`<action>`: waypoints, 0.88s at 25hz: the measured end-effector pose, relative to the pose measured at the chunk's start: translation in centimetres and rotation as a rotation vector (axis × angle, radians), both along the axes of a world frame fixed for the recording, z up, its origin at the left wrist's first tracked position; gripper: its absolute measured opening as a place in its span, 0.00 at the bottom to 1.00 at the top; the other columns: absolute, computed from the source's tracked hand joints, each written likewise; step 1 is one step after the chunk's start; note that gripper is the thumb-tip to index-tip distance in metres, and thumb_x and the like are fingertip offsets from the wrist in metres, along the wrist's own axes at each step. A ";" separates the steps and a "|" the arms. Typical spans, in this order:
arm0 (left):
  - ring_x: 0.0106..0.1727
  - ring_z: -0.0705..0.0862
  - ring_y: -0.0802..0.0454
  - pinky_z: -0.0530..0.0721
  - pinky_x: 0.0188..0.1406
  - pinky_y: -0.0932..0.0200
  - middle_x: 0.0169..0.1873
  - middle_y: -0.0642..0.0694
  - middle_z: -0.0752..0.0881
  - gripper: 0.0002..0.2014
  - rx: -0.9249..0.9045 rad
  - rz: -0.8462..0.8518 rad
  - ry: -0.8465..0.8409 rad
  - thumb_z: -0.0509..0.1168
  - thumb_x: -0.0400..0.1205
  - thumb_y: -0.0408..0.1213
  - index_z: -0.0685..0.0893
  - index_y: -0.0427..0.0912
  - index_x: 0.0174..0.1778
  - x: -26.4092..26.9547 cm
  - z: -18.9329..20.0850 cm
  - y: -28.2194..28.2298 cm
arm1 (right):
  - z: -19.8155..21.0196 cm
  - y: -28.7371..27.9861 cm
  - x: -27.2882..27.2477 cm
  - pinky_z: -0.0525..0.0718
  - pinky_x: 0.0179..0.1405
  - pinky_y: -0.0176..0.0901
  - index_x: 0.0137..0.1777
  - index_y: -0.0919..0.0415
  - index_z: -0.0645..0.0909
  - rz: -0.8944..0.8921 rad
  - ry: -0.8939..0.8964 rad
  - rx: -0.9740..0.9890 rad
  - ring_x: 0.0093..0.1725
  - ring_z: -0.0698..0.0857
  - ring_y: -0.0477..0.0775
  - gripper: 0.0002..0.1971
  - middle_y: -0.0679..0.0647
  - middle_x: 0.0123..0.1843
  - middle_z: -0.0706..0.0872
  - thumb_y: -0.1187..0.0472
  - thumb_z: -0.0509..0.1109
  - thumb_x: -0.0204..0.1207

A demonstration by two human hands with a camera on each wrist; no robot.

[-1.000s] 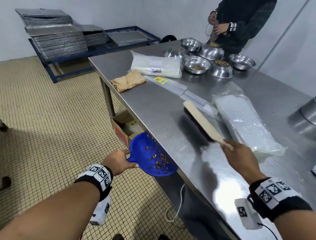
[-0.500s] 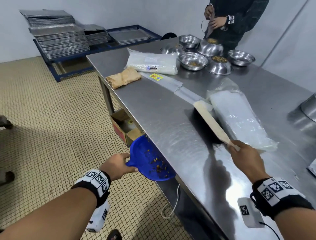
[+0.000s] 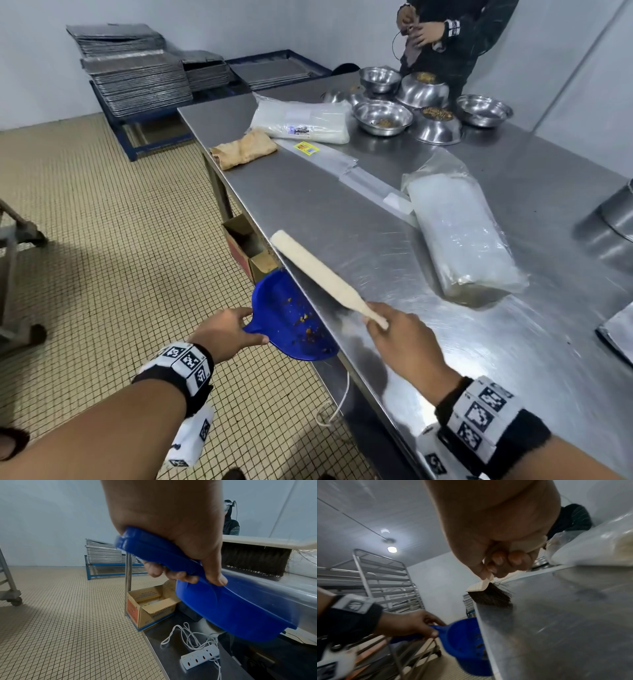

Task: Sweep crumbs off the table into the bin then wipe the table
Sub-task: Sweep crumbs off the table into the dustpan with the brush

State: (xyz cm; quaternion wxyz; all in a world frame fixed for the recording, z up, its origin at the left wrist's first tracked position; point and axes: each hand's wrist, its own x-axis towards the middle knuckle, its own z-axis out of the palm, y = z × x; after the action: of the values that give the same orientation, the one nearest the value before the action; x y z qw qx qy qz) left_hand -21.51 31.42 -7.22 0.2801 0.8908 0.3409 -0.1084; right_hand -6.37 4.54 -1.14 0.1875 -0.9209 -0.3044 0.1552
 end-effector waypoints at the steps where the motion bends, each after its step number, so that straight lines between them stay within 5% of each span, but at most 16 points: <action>1: 0.42 0.83 0.62 0.75 0.36 0.61 0.37 0.58 0.85 0.38 0.002 -0.002 -0.001 0.74 0.69 0.63 0.75 0.54 0.75 -0.1 0.1 -0.1 | 0.0 0.4 -1.1 0.72 0.23 0.33 0.72 0.39 0.74 0.029 0.019 -0.001 0.27 0.80 0.44 0.18 0.46 0.35 0.85 0.47 0.59 0.83; 7: 0.48 0.85 0.58 0.83 0.49 0.57 0.46 0.56 0.88 0.39 -0.028 -0.027 0.002 0.74 0.71 0.61 0.73 0.52 0.77 -0.5 0.2 0.5 | 0.0 1.4 -4.9 0.83 0.42 0.41 0.70 0.38 0.75 0.113 0.094 -0.004 0.40 0.86 0.50 0.17 0.48 0.43 0.89 0.45 0.60 0.82; 13: 0.47 0.85 0.57 0.83 0.51 0.57 0.43 0.56 0.88 0.38 -0.034 -0.032 -0.013 0.74 0.70 0.61 0.74 0.53 0.75 -0.7 0.4 1.7 | 2.0 2.3 -1.9 0.75 0.23 0.32 0.69 0.38 0.78 -0.003 0.046 0.072 0.34 0.86 0.48 0.16 0.47 0.39 0.89 0.48 0.63 0.83; 18: 0.43 0.85 0.60 0.83 0.51 0.57 0.41 0.52 0.90 0.38 -0.047 -0.029 -0.038 0.75 0.71 0.60 0.74 0.52 0.76 -0.4 0.5 3.7 | 3.4 2.9 4.1 0.83 0.49 0.49 0.67 0.45 0.80 -0.158 -0.082 0.032 0.53 0.86 0.63 0.15 0.57 0.53 0.89 0.49 0.61 0.82; 22: 0.48 0.85 0.55 0.84 0.53 0.55 0.42 0.55 0.88 0.39 -0.036 -0.010 -0.034 0.75 0.70 0.61 0.74 0.52 0.76 0.1 0.5 5.8 | 3.7 3.6 6.6 0.79 0.50 0.50 0.67 0.48 0.81 -0.233 -0.127 -0.023 0.54 0.84 0.65 0.16 0.59 0.55 0.88 0.51 0.60 0.83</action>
State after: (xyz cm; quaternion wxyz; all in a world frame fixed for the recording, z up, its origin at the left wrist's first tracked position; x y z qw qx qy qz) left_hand -21.36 37.21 -6.70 0.3014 0.8890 0.3297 -0.1009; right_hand 0.18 8.18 2.53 0.1741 -0.9601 -0.2049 0.0774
